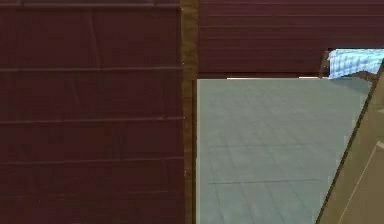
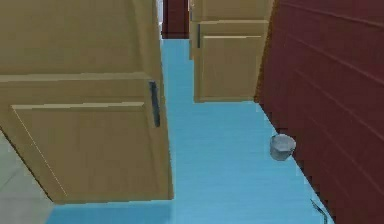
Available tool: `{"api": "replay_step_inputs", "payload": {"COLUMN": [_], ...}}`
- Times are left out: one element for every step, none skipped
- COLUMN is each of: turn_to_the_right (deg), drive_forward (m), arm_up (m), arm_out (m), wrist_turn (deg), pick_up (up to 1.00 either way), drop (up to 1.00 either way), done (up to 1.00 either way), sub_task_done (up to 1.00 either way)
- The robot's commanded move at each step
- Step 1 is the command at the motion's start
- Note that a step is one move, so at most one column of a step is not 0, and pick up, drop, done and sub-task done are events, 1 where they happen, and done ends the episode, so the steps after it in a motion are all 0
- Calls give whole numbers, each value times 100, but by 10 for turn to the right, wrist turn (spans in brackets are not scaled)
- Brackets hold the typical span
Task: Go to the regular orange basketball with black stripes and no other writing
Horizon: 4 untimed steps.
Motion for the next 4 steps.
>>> {"api": "replay_step_inputs", "payload": {"turn_to_the_right": [210, 0, -60, 0], "drive_forward": [0, 65, 0, 60], "arm_up": [0, 0, 0, 0], "arm_out": [0, 0, 0, 0], "wrist_turn": [0, 0, 0, 0], "pick_up": [0, 0, 0, 0], "drop": [0, 0, 0, 0], "done": [0, 0, 0, 0], "sub_task_done": [0, 0, 0, 0]}}
